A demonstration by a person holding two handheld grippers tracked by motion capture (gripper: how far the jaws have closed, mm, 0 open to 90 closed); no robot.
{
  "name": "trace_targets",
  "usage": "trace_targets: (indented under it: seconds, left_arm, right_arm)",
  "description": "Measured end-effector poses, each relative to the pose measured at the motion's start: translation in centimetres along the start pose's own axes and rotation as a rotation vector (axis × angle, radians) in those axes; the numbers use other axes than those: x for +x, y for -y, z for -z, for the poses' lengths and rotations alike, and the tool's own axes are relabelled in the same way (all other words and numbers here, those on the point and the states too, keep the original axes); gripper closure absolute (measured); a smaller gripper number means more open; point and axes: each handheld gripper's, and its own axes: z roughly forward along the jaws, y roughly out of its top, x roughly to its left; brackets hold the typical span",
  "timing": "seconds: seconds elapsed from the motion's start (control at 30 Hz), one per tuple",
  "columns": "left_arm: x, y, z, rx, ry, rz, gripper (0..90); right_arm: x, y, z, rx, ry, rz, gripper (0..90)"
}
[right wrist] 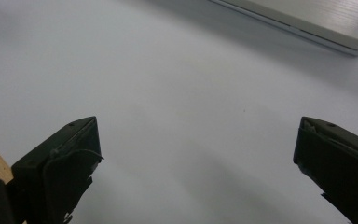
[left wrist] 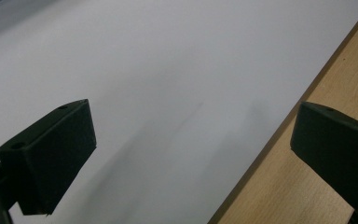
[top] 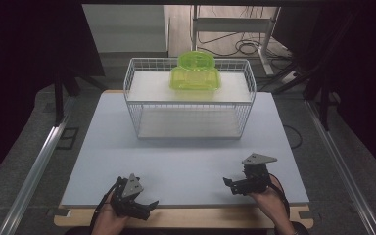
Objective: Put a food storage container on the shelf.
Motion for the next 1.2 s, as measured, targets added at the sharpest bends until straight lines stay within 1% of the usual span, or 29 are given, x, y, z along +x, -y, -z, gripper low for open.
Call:
trace_targets:
  seconds: [0.27, 0.4, 0.8, 1.07, 1.2]
  left_arm:
    - [0.0, 0.0, 0.0, 0.005, -0.001, -0.003, 0.0]
    - [0.0, 0.0, -0.1, 0.007, 0.000, -0.002, 0.0]
    - [0.0, 0.0, -0.1, 0.013, 0.001, -0.002, 0.0]
    - [0.0, 0.1, -0.2, 0.017, -0.001, -0.007, 0.0]
    - [0.0, 0.0, -0.1, 0.014, 0.000, -0.001, 0.0]
  right_arm:
    - [-0.2, 0.7, 0.0, 0.014, 0.008, 0.001, 0.1]
    - [-0.2, 1.1, 0.0, 0.030, 0.013, 0.009, 0.0]
    - [-0.2, 2.3, -0.5, 0.071, 0.004, -0.004, 0.0]
    - [-0.1, 2.8, -0.9, 0.113, 0.003, -0.005, 0.0]
    - [-0.2, 2.8, -1.0, 0.118, 0.008, -0.005, 0.0]
